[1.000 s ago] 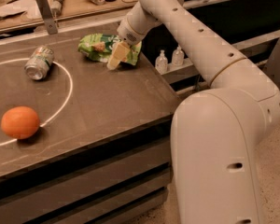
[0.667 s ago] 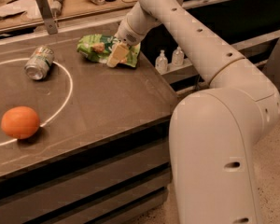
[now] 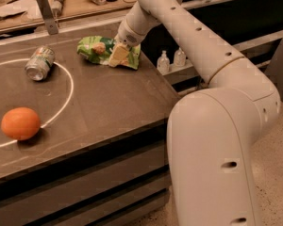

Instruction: Pick green rice chip bag

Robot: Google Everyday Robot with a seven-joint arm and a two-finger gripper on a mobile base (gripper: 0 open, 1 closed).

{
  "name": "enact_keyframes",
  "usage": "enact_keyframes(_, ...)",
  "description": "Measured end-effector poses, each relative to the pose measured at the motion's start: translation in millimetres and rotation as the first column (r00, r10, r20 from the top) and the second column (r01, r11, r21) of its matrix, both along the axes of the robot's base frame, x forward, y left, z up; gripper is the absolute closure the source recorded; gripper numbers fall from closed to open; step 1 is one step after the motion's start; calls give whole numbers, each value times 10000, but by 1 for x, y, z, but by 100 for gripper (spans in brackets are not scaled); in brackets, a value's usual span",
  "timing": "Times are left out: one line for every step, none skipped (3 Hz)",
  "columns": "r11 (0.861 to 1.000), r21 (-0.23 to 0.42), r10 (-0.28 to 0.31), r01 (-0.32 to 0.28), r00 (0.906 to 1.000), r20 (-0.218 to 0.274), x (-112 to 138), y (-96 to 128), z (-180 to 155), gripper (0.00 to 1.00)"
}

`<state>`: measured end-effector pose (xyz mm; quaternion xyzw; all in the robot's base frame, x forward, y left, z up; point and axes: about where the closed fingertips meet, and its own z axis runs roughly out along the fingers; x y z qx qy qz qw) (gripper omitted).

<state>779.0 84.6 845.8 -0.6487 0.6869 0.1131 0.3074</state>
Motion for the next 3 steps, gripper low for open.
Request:
enact_keyframes(9947, 945, 434, -393, 9982, -420, -12, 9, 10, 93)
enact_keyframes(9903, 1260, 657, -593, 9967, -472, -17, 15, 16, 100)
enact_keyframes(9782, 1775, 1109, -1074, 9938, -99, -20, 26, 37, 100)
